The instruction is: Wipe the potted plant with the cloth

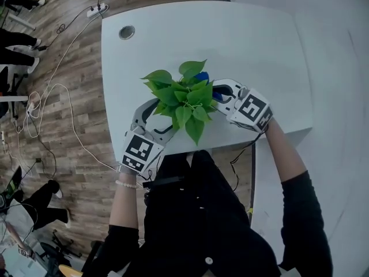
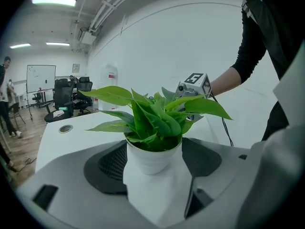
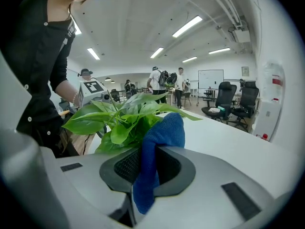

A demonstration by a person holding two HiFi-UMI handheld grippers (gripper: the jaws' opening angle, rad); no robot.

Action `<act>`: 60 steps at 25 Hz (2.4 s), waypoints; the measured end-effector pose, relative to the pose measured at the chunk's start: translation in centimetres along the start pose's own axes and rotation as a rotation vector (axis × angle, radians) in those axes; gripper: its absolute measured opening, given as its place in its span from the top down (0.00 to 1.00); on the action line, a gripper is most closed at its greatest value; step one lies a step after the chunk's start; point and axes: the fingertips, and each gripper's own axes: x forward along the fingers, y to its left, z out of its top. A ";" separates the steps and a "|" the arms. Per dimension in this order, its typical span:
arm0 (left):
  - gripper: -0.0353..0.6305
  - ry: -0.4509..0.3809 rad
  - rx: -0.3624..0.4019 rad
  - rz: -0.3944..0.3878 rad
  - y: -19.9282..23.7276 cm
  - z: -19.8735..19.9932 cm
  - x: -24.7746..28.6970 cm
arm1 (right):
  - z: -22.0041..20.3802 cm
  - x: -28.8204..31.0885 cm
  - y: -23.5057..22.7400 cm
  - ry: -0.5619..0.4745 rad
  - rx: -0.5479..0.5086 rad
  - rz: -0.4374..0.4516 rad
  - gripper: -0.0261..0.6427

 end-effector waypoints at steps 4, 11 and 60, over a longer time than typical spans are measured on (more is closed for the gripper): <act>0.39 0.000 0.001 0.001 0.0 0.2 0.0 | -1.0 0.1 0.0 0.024 -0.003 0.000 0.84; 0.39 0.005 -0.001 0.003 0.0 0.3 0.0 | -3.0 0.9 0.8 0.022 0.073 -0.022 0.84; 0.39 0.034 -0.078 0.110 -0.2 -0.1 0.2 | -5.6 3.2 6.8 0.043 0.417 -0.301 0.83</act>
